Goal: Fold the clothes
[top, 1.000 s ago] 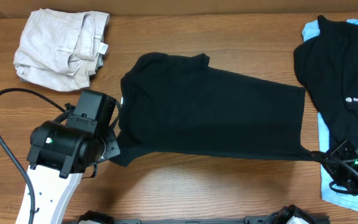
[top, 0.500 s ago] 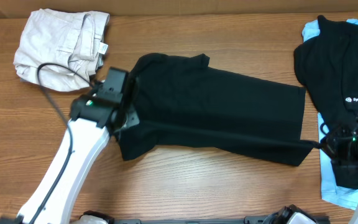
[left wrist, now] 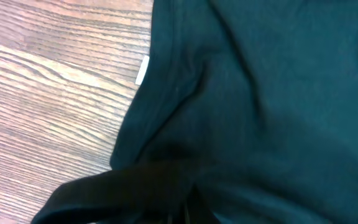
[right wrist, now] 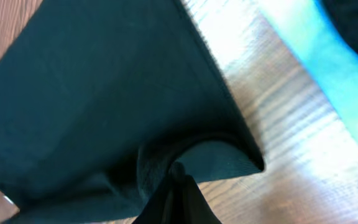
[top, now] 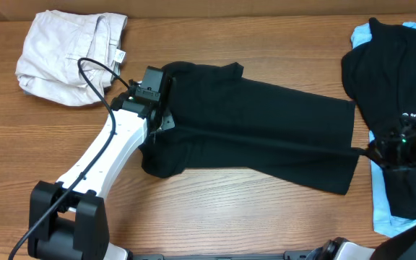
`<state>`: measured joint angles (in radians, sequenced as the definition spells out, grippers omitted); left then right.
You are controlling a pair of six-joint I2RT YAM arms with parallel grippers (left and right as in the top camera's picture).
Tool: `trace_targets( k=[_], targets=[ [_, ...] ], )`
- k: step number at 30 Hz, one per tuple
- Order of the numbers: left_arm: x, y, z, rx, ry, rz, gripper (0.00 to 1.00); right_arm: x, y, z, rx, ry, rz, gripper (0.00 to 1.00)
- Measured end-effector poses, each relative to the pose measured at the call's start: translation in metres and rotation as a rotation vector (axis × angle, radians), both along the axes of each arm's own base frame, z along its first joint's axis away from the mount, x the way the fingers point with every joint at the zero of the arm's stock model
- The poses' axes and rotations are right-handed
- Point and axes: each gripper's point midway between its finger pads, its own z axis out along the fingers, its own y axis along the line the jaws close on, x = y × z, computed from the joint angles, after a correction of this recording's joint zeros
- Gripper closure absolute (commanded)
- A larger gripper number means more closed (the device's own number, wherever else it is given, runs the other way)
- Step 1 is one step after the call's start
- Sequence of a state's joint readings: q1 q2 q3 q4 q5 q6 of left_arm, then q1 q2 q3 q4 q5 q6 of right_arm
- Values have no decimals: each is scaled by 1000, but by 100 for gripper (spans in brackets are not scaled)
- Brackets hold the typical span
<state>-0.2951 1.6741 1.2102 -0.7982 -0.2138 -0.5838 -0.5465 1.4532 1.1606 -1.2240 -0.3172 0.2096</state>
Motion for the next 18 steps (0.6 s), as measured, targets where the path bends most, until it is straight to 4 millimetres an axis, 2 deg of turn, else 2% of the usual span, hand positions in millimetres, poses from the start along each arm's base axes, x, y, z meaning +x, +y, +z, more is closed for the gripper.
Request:
trace_targets(
  k=[3, 7, 14, 18],
  targets=[
    [-4, 3, -1, 21, 18, -13, 96, 8, 16, -3, 1, 0, 62, 96],
    [-31, 18, 0, 66, 145, -15, 96, 4, 28, -2, 16, 23, 85, 96],
    [-70, 39, 42, 102, 269, 13, 96, -29, 45, 21, 27, 48, 101, 96],
    [-81, 43, 49, 111, 291, 10, 96, -42, 59, 29, 27, 59, 139, 96]
  ],
)
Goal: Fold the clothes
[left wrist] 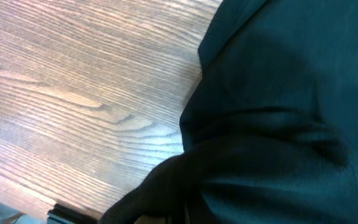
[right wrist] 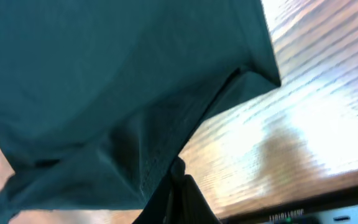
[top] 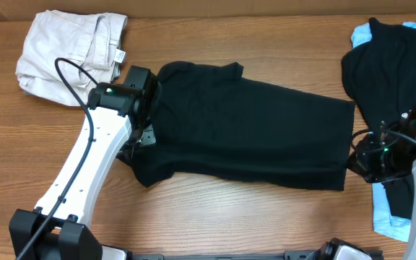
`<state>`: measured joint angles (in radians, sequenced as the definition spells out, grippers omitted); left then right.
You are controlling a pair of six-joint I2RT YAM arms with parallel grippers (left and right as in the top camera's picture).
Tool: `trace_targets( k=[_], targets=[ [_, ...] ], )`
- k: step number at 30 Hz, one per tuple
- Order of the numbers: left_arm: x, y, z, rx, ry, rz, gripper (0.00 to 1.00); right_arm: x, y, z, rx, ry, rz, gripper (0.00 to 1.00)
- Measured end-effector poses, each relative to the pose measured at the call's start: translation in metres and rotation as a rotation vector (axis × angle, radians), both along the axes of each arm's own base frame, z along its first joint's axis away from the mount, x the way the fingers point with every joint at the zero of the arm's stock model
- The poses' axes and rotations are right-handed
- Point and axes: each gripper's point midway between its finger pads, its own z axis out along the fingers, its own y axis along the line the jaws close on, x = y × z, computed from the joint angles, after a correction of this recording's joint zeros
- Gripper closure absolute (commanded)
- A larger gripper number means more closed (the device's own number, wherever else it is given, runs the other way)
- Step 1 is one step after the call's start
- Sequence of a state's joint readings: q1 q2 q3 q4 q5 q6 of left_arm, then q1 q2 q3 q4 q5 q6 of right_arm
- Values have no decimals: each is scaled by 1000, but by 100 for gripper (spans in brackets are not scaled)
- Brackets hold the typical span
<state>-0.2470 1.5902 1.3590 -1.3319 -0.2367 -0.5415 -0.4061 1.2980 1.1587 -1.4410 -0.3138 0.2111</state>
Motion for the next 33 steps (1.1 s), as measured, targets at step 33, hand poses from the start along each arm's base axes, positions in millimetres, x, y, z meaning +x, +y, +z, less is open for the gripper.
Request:
trace_targets(
  k=[33],
  targets=[
    [121, -31, -78, -49, -228, -74, 96, 32, -32, -72, -179, 14, -145, 96]
  ],
)
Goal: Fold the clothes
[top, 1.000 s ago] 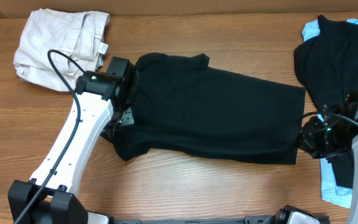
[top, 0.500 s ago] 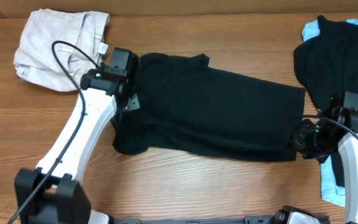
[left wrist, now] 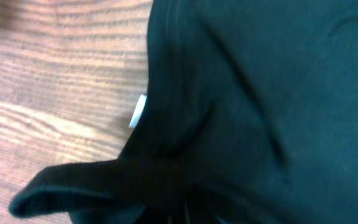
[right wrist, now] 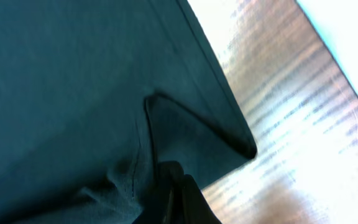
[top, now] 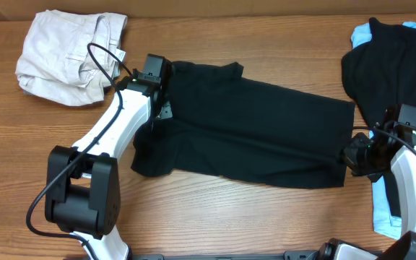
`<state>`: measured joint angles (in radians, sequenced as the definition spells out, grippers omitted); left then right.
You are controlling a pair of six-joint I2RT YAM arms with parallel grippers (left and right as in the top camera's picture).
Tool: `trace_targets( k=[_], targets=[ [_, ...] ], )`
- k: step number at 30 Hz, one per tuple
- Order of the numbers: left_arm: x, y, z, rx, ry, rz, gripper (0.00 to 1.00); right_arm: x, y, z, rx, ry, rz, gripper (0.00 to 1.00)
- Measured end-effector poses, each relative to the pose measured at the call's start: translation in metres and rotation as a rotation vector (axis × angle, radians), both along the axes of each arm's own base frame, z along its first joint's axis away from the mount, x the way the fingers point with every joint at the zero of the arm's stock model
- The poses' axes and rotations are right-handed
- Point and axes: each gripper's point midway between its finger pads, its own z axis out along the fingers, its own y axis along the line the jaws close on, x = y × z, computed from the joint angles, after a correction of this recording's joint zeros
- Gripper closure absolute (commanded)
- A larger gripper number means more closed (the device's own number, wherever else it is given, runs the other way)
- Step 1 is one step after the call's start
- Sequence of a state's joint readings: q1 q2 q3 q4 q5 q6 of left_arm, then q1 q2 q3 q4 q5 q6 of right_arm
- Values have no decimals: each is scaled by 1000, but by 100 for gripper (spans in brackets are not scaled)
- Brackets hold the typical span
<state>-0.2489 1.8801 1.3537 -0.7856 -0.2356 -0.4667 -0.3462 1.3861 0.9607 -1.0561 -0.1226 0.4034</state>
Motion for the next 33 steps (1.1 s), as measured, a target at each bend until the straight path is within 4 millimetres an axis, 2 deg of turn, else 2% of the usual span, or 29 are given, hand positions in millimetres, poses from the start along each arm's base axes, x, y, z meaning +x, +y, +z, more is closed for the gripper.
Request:
trace_targets(
  k=[4, 13, 20, 23, 29, 33],
  targets=[
    [8, -2, 2, -8, -31, 0, 96, 8, -5, -4, -14, -16, -9, 96],
    [13, -6, 3, -28, -54, -5, 96, 3, -14, -7, -50, 17, -39, 96],
    [13, -8, 3, -37, -52, -10, 96, -7, -23, -4, -2, 38, -114, 96],
    [13, -8, 3, -38, -51, -11, 96, -6, -23, 14, 13, 22, -124, 96],
    [12, -8, 2, -37, -46, -11, 96, -3, -17, 70, -3, -103, -95, 96],
    [12, -8, 2, -37, -46, -11, 96, -13, -13, 79, -5, -110, -86, 96]
  ],
)
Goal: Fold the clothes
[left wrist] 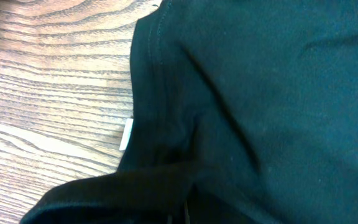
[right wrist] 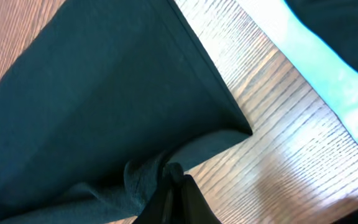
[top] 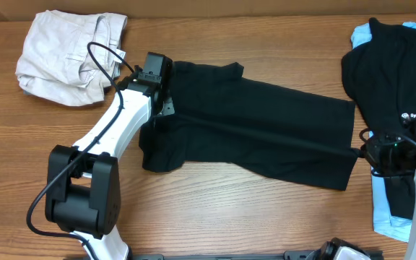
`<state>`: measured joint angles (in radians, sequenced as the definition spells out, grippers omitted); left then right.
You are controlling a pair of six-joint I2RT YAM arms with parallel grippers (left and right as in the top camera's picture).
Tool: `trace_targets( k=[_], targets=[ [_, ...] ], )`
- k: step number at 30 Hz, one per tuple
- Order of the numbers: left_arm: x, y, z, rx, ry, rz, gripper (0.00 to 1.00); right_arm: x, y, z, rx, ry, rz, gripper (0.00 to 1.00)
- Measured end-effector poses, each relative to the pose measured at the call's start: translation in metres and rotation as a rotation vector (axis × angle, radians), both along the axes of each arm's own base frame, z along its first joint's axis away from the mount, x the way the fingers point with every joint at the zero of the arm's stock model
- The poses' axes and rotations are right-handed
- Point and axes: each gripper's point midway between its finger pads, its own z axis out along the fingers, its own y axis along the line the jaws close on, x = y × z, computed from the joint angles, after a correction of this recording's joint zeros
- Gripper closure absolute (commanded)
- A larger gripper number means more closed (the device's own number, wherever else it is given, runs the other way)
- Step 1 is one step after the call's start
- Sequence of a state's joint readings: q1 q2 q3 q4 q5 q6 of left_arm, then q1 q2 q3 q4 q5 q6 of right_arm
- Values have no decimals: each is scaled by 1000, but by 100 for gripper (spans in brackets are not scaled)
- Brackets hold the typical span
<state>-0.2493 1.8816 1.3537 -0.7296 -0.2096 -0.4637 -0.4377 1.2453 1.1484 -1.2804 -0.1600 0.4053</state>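
Observation:
A black T-shirt point(top: 255, 133) lies spread across the middle of the wooden table point(top: 215, 217), a taut crease running from its left side to its right hem. My left gripper point(top: 159, 108) is shut on the shirt's left edge near the sleeve; in the left wrist view the black cloth point(left wrist: 241, 106) fills the frame, with a small white tag point(left wrist: 127, 134) at its edge. My right gripper point(top: 370, 153) is shut on the shirt's right hem, where the cloth bunches at the fingertips point(right wrist: 176, 177).
A crumpled beige garment point(top: 67, 47) lies at the back left. At the far right, a black garment point(top: 388, 65) rests on a light blue one point(top: 388, 217), close to my right arm.
Both grippers still hold the shirt. The right gripper has shifted right and the cloth is pulled tighter, with a straight crease between the grippers. The left sleeve sits a bit more to the right.
At the oldest moment both grippers held the shirt's ends with a crease stretched between them. Then both sat lower toward the front and the shirt lay flatter. Afterwards the left gripper was back up near the collar, and now the shirt is stretched taut again.

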Motion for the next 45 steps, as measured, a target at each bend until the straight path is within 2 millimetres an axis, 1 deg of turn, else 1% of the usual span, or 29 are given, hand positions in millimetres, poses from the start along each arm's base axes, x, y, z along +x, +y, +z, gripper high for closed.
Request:
trace_targets(
  k=[4, 7, 9, 11, 13, 15, 19, 21, 22, 24, 25, 27, 29, 31, 33, 35, 38, 40, 41, 42, 43, 45],
  targets=[
    [0, 0, 0, -1, -1, 0, 96, 8, -5, -4, -10, -9, 7, 96],
    [0, 0, 0, 0, 0, 0, 96, 11, -7, -18, -9, 18, 7, 96],
    [0, 0, 0, -1, -1, 0, 96, 10, -9, -36, 0, 61, 6, 96],
    [0, 0, 0, 0, -1, 0, 96, 11, -10, -50, 9, 88, 7, 96],
    [0, 0, 0, 0, 0, 0, 96, 10, -9, -69, 30, 127, 8, 96],
    [0, 0, -1, 2, 3, -2, 96, 9, -8, -83, 46, 154, 8, 96],
    [-3, 1, -13, 15, 39, -10, 96, 5, -6, -106, 70, 194, 9, 96],
    [-5, 2, -22, 23, 61, -15, 92, 3, -5, -115, 77, 207, 4, 95],
    [-6, 2, -27, 28, 73, -17, 87, 4, -5, -119, 76, 205, 1, 91],
    [-7, 3, -36, 35, 95, -20, 64, 7, -7, -122, 69, 188, -5, 73],
    [-7, 3, -40, 40, 103, -27, 35, 10, -9, -122, 64, 176, -17, 45],
    [-6, 4, -45, 49, 106, -31, 12, 18, -14, -121, 46, 142, -23, 27],
    [0, 4, -45, 56, 84, -41, 0, 23, -17, -121, 36, 122, -24, 21],
    [4, 6, -42, 76, 72, -59, 0, 25, -17, -120, 38, 113, -26, 19],
    [4, 9, -35, 106, 91, -79, 0, 25, -14, -116, 56, 117, -21, 18],
    [4, 12, -20, 135, 115, -93, 0, 27, -12, -106, 74, 121, -19, 18],
    [11, 15, 22, 166, 123, -102, 0, 37, -12, -76, 94, 101, -7, 18],
    [15, 16, 57, 172, 106, -103, 0, 43, -11, -50, 99, 69, 16, 17],
    [13, 17, 76, 172, 105, -101, 0, 43, -9, -38, 103, 56, 27, 17],
    [11, 17, 84, 171, 103, -100, 0, 43, -7, -24, 102, 31, 39, 16],
    [9, 19, 108, 165, 75, -94, 0, 42, -5, -14, 97, 10, 48, 14],
    [-3, 23, 142, 153, 37, -78, 0, 35, 1, 10, 82, -39, 69, 13]
  ],
)
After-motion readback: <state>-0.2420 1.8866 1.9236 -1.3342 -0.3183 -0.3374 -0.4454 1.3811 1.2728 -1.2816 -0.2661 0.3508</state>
